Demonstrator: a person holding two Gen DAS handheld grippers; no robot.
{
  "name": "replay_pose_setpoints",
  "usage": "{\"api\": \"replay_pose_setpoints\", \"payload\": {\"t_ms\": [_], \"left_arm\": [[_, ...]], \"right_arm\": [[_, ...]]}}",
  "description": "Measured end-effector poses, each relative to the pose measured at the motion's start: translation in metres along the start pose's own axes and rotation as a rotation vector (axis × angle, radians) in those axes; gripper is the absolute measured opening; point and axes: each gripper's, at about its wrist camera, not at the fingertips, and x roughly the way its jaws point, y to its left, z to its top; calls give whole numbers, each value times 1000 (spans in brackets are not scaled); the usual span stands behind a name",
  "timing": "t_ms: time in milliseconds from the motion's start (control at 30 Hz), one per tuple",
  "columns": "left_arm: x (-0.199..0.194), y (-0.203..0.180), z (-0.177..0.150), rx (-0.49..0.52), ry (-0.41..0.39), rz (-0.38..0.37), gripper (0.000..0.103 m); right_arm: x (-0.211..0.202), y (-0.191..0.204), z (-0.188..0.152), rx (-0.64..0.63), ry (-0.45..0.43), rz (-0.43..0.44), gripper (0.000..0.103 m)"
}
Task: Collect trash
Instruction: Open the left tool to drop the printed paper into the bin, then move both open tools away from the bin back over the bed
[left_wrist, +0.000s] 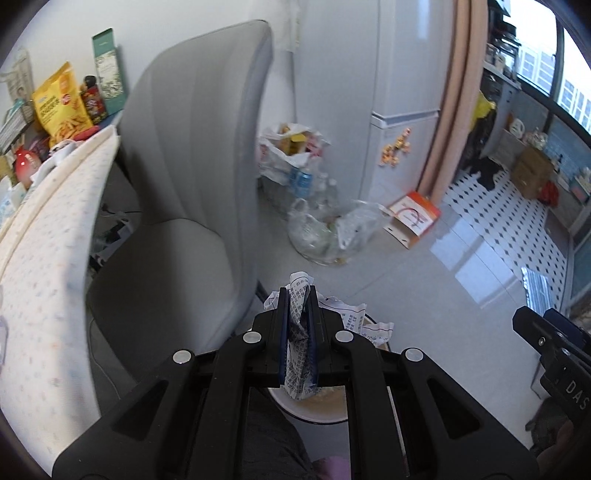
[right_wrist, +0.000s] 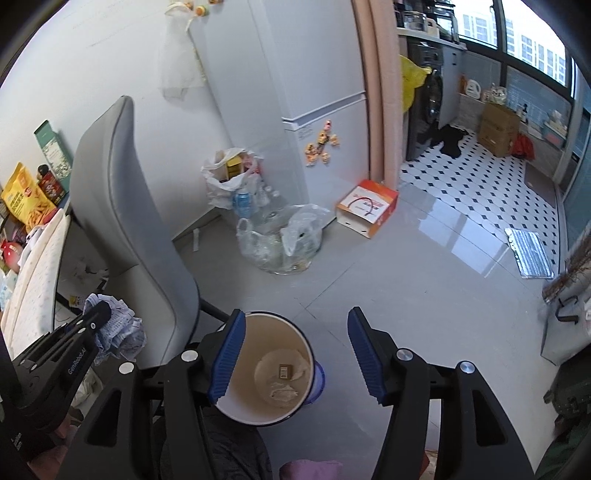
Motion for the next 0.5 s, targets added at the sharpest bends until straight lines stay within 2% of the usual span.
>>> {"api": "replay_pose_setpoints", "payload": {"t_ms": [100, 133, 200, 233, 267, 300, 367, 500], "left_arm": [[6, -7, 1, 2, 24, -40, 12], [7, -8, 1, 1, 30, -50, 17], [9, -8, 0, 0, 37, -63, 34], [8, -7, 0, -3, 32, -61, 48], [6, -6, 0, -5, 24, -57, 56], [3, -4, 1, -7, 13, -45, 60], [-2, -1, 3, -15, -4, -26, 76], [-15, 8, 6, -23, -38, 2, 89]], "right_arm": [[2, -7, -1, 10, 8, -5, 63], [2, -9, -1, 14, 6, -3, 65], [2, -11, -1, 16, 3, -12, 69], [2, -12, -1, 18, 1, -15, 74], [0, -13, -1, 22, -6, -18, 76], [-1, -13, -1, 25, -14, -20, 77], [-3, -13, -1, 26, -16, -13, 77], [-9, -6, 1, 11, -33, -6, 89]]}}
